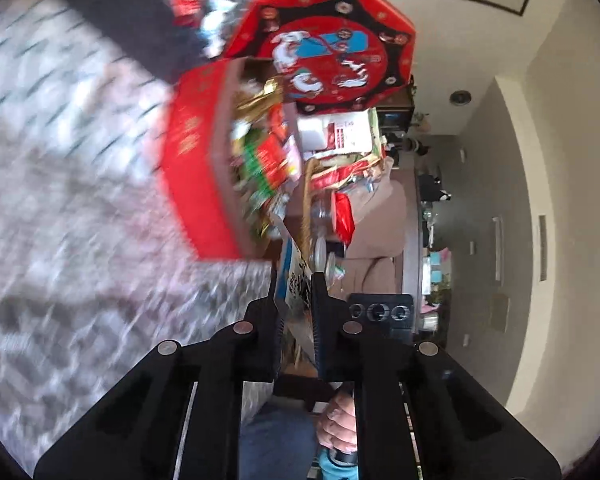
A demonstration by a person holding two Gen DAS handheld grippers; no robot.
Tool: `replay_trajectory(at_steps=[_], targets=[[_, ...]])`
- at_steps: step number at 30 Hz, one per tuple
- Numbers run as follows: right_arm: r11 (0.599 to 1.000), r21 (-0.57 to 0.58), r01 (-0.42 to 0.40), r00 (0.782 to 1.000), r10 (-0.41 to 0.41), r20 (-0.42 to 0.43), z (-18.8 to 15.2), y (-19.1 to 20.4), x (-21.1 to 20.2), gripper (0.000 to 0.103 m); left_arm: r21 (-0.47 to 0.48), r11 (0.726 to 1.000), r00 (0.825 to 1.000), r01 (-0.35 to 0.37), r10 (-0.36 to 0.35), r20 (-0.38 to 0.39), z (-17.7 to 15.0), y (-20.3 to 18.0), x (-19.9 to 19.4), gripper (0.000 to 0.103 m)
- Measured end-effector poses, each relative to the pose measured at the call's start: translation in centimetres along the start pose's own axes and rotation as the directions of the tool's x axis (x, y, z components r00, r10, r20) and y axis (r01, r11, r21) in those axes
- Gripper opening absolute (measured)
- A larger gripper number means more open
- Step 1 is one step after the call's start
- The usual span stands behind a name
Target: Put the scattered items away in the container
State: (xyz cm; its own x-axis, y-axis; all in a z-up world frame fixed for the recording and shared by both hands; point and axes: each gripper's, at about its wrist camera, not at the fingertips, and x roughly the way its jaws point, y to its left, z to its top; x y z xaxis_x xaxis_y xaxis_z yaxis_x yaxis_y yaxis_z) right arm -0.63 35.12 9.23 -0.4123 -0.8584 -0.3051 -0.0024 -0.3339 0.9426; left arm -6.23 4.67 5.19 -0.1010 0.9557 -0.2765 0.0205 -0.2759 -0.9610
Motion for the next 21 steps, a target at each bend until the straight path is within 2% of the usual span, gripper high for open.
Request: replay_trajectory(at_steps=[5,8,9,10,12,15,17,18,19,21], targets=[[0.994,-0.052,0.1,0.988,-0.093,0.126,6.4,0.7,-2.1,0.009,0.056,0.996,0.998,-0.068,0.068,0.002,5.5,-3.1,5.5,0.011],[0.988,-0.051,0.149,0.975,-0.138,0.171,8.7,-0.6,-2.1,0.009,0.118,0.975,0.982,-0.187,0.189,-0.007,8.4,-4.2,8.8,0.012],[0.986,-0.041,0.161,0.972,-0.152,0.178,9.1,-1.3,-1.8,0.009,0.131,0.966,0.974,-0.222,0.226,-0.013,8.8,-4.1,9.4,0.014],[0.984,-0.031,0.174,0.97,-0.166,0.179,9.4,-2.1,-1.4,0.009,0.147,0.949,0.959,-0.277,0.283,-0.019,9.3,-3.8,10.2,0.015],[0.983,-0.009,0.184,0.968,-0.18,0.174,9.4,-3.6,-0.9,0.009,0.184,0.907,0.921,-0.378,0.388,-0.024,9.6,-3.4,11.3,0.019],[0.981,-0.003,0.194,0.97,-0.191,0.152,8.7,-5.3,0.2,0.009,0.248,0.845,0.871,-0.474,0.491,-0.011,9.1,-2.9,11.6,0.026],[0.974,-0.051,0.222,0.964,-0.211,0.162,8.3,-4.9,0.4,0.009,0.281,0.831,0.866,-0.479,0.5,-0.002,8.8,-3.0,11.1,0.027],[0.967,-0.067,0.244,0.959,-0.23,0.166,8.2,-4.7,0.5,0.009,0.3,0.818,0.859,-0.492,0.511,0.015,8.7,-3.1,10.8,0.032],[0.959,-0.083,0.271,0.952,-0.254,0.169,8.2,-4.5,0.6,0.009,0.309,0.805,0.85,-0.506,0.526,0.022,8.6,-3.2,10.6,0.032],[0.918,-0.142,0.371,0.922,-0.347,0.172,8.1,-3.9,1.0,0.011,0.315,0.795,0.843,-0.519,0.538,0.032,8.4,-3.6,10.3,0.036]])
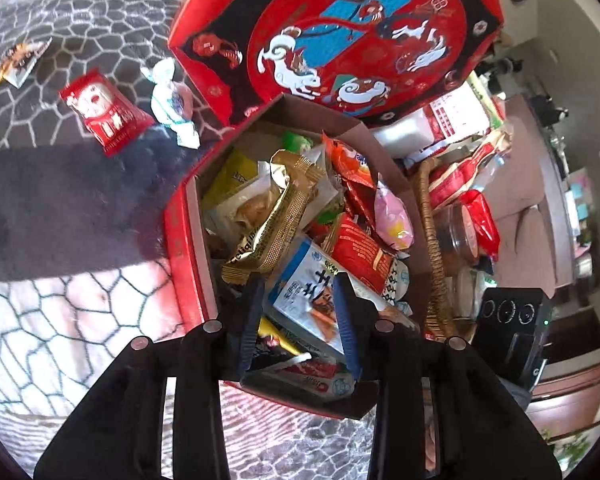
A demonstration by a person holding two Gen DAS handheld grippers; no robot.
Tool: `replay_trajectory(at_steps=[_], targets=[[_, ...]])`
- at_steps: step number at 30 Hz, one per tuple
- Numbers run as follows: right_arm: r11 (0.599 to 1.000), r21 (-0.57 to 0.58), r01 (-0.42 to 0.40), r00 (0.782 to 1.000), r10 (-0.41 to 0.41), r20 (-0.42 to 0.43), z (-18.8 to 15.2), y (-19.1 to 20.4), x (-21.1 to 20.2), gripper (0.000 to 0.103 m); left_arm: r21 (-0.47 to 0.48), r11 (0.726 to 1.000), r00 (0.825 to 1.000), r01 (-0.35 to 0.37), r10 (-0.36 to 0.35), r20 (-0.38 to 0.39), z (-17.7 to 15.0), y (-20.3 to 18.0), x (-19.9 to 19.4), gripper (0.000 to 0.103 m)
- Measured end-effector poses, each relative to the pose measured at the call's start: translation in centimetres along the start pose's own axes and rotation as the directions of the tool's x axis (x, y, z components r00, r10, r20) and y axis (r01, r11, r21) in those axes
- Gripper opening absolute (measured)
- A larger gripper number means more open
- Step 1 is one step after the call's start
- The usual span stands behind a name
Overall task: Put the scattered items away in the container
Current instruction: 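Lower the dried-meat pack into the box and open the left gripper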
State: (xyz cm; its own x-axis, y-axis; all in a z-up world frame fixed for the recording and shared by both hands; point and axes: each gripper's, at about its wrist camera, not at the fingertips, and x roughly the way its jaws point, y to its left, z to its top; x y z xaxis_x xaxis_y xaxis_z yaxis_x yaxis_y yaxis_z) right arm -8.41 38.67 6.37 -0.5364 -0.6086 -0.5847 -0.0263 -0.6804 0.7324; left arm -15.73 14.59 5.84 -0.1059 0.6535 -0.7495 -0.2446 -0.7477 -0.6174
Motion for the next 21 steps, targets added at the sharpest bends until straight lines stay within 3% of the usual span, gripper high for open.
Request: replay_trajectory(at_steps=[5,8,10,11,12,13,15,16,17,19,21], targets=[[0.95,-0.205,0.234,0.971,-0.238,0.008,-0.5,2.5,0.9,0.022,0.009,1.0,1.0,-0.002,0.002,0.003,0.3,-1.0,-0.4,0.038],[0.86,-0.322,0.396,0.911,-0.412,0.02,-1.0,4.4,1.6,0.041,0.001,1.0,1.0,0.02,-0.02,0.014,0.4,-1.7,-0.9,0.04],[0.804,-0.35,0.481,0.868,-0.494,0.057,-1.2,5.7,0.5,0.041,0.003,0.999,0.999,0.033,-0.033,0.023,0.3,-1.9,-1.7,0.04],[0.787,-0.358,0.502,0.858,-0.506,0.091,-1.3,6.4,-0.5,0.041,0.005,0.999,0.999,0.035,-0.035,0.03,0.3,-2.0,-2.1,0.042],[0.78,-0.361,0.511,0.856,-0.502,0.127,-1.4,7.0,-1.6,0.041,0.007,0.999,0.999,0.036,-0.037,0.04,0.3,-1.9,-2.5,0.046],[0.795,-0.362,0.487,0.872,-0.464,0.154,-1.4,7.5,-2.6,0.041,0.001,0.999,0.998,0.038,-0.038,0.049,0.4,-1.6,-3.0,0.047],[0.856,-0.359,0.371,0.929,-0.345,0.137,-1.0,8.0,-2.8,0.042,-0.033,0.998,0.997,0.058,-0.056,0.057,0.5,-0.8,-3.5,0.049],[0.873,-0.36,0.33,0.944,-0.317,0.095,-0.8,7.8,-1.9,0.042,-0.051,0.996,0.996,0.074,-0.071,0.058,0.4,-0.4,-3.7,0.049],[0.876,-0.359,0.323,0.944,-0.327,0.05,-0.6,7.6,-0.4,0.042,-0.07,0.994,0.995,0.087,-0.082,0.063,0.5,0.1,-4.1,0.049],[0.872,-0.332,0.36,0.916,-0.398,-0.052,-0.5,6.0,2.9,0.042,-0.099,0.99,0.992,0.099,-0.091,0.086,0.5,1.5,-5.5,0.049],[0.879,-0.303,0.369,0.909,-0.409,-0.077,-0.4,5.2,3.6,0.039,-0.114,0.99,0.99,0.083,-0.069,0.123,0.9,3.2,-7.7,0.051]])
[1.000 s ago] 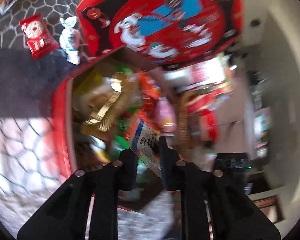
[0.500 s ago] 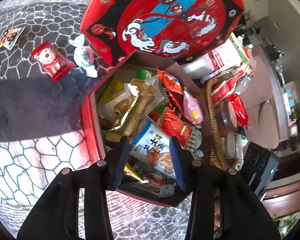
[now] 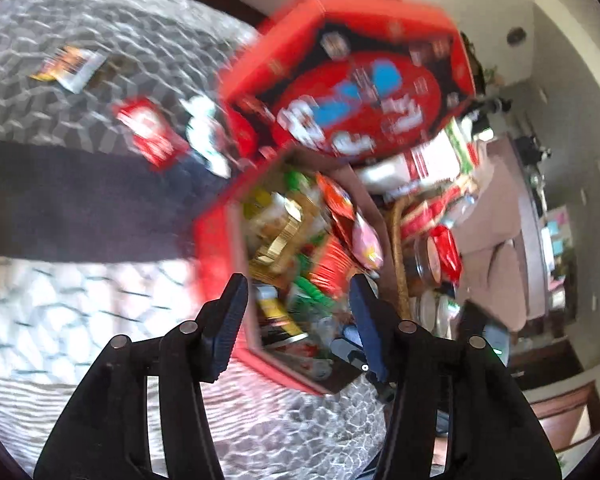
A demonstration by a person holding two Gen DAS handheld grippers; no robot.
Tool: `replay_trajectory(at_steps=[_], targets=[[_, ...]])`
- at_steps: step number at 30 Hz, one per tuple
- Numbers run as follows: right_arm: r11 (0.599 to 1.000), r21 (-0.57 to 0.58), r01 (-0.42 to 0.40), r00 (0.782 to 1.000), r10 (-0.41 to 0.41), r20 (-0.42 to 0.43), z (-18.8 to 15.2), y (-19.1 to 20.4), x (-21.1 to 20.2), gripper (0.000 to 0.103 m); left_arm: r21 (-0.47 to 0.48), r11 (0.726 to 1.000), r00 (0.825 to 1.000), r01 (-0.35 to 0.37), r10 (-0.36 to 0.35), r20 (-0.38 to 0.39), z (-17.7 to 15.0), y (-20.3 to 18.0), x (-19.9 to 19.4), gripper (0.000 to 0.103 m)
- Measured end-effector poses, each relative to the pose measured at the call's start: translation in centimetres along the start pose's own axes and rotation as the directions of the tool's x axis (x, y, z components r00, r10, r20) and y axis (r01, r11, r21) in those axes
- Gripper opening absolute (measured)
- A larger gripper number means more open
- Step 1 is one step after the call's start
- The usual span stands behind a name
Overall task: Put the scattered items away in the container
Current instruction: 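Lower the dried-meat pack into the box and open the left gripper, then grasp the printed packet with the left gripper while the right grasps the red wrapper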
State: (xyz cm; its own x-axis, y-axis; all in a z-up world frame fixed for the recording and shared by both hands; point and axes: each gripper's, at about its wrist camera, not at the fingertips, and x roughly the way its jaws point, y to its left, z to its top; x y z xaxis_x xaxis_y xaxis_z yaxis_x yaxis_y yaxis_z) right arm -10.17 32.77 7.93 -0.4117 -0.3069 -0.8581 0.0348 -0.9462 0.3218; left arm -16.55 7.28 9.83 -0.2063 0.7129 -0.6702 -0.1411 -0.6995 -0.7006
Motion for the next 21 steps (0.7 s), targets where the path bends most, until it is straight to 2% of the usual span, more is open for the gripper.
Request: replay_trajectory(at_steps=[3,6,8,10,14,16,19,21], targets=[[0.999,-0.042,0.015,0.997,-0.012,0.072,0.5,1.3,-2.3,0.039,-0.015,0.997,0.995,-0.074,0.075,0.07,1.9,2.7,-3.5,0.058],[0.995,-0.1,0.017,0.992,-0.004,0.127,1.9,3.8,-4.9,0.044,-0.052,0.979,0.971,-0.197,0.202,0.128,5.1,6.0,-6.6,0.058],[0.989,-0.148,0.01,0.988,0.013,0.154,4.2,6.5,-5.5,0.051,-0.064,0.963,0.952,-0.263,0.27,0.143,6.7,7.3,-7.1,0.058],[0.979,-0.205,0.007,0.986,0.028,0.166,6.6,9.3,-4.5,0.053,-0.08,0.942,0.932,-0.326,0.335,0.14,8.6,8.8,-6.8,0.058],[0.964,-0.267,-0.004,0.99,0.04,0.132,10.3,12.2,-0.6,0.052,-0.048,0.9,0.892,-0.434,0.437,0.114,11.8,11.0,-4.1,0.059],[0.955,-0.297,0.028,0.989,0.016,0.147,11.2,13.4,1.4,0.053,-0.051,0.884,0.879,-0.464,0.467,0.098,13.1,12.0,-2.5,0.059],[0.946,-0.321,0.041,0.992,0.0,0.129,12.0,14.7,4.4,0.052,-0.041,0.874,0.87,-0.485,0.486,0.078,14.9,12.9,-0.5,0.061],[0.943,-0.33,0.051,0.993,-0.014,0.115,12.3,14.9,6.0,0.052,-0.021,0.866,0.863,-0.499,0.499,0.078,16.0,12.9,0.7,0.069]])
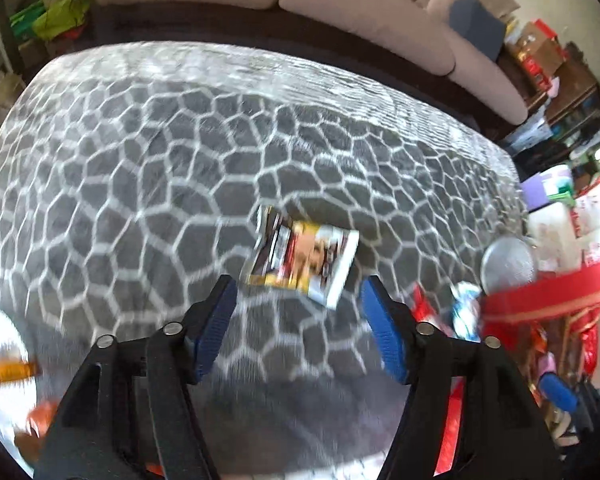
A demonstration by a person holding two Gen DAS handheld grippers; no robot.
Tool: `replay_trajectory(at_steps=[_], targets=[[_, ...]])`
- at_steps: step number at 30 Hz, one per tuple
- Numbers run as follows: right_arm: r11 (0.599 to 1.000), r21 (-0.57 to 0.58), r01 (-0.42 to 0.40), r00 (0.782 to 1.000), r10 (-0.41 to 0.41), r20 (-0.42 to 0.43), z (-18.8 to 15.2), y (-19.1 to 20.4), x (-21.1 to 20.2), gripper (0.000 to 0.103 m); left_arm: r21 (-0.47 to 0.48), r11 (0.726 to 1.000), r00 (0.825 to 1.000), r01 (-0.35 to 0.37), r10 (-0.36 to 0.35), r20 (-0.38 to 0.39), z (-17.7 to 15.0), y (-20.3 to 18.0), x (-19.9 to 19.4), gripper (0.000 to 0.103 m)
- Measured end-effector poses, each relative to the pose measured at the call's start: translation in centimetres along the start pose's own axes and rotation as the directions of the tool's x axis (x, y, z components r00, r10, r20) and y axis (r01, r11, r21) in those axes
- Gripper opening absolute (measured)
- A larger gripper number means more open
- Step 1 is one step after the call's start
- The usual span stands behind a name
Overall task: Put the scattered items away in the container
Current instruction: 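Grasp the printed packet with the left gripper while the right grasps the red wrapper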
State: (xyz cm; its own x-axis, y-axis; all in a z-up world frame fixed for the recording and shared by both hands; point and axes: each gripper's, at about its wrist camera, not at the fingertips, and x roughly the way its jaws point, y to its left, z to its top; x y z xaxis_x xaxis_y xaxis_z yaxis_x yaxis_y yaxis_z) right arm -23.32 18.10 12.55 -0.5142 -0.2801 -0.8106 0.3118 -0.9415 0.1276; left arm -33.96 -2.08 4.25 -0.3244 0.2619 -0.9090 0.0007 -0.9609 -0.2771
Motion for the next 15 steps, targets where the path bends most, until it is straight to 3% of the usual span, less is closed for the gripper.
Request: replay_trajectory(at_steps=[2,5,8,13,14,15], targets=[[1.0,-0.013,-0.001,1.0,0.001,-0.016,0.1,0.0,1.3,0.052,0.018,1.0,1.0,-0.008,0.008,-0.004,0.8,-0.5,1.1,0.076],[0.999,-0.051,0.019,0.999,-0.021,-0.044,0.3,0.2,2.8,0.052,0.042,0.999,0.998,-0.015,0.017,-0.063,1.5,-1.2,3.4,0.076],[0.996,-0.087,0.018,0.998,-0.023,-0.052,0.5,0.5,3.4,0.052,0.109,0.992,0.99,-0.064,0.077,-0.121,1.4,-2.2,5.4,0.081],[0.984,-0.177,0.022,0.997,-0.036,-0.075,0.8,1.6,4.6,0.054,0.143,0.984,0.989,-0.108,0.121,-0.087,0.9,-2.5,6.0,0.083],[0.981,-0.192,0.022,0.995,-0.039,-0.087,0.8,1.8,5.0,0.054,0.155,0.98,0.988,-0.124,0.136,-0.069,0.7,-2.5,5.8,0.07],[0.978,-0.205,0.024,0.994,-0.045,-0.101,1.0,2.0,5.5,0.055,0.172,0.972,0.985,-0.159,0.169,-0.043,0.5,-2.4,5.5,0.047]])
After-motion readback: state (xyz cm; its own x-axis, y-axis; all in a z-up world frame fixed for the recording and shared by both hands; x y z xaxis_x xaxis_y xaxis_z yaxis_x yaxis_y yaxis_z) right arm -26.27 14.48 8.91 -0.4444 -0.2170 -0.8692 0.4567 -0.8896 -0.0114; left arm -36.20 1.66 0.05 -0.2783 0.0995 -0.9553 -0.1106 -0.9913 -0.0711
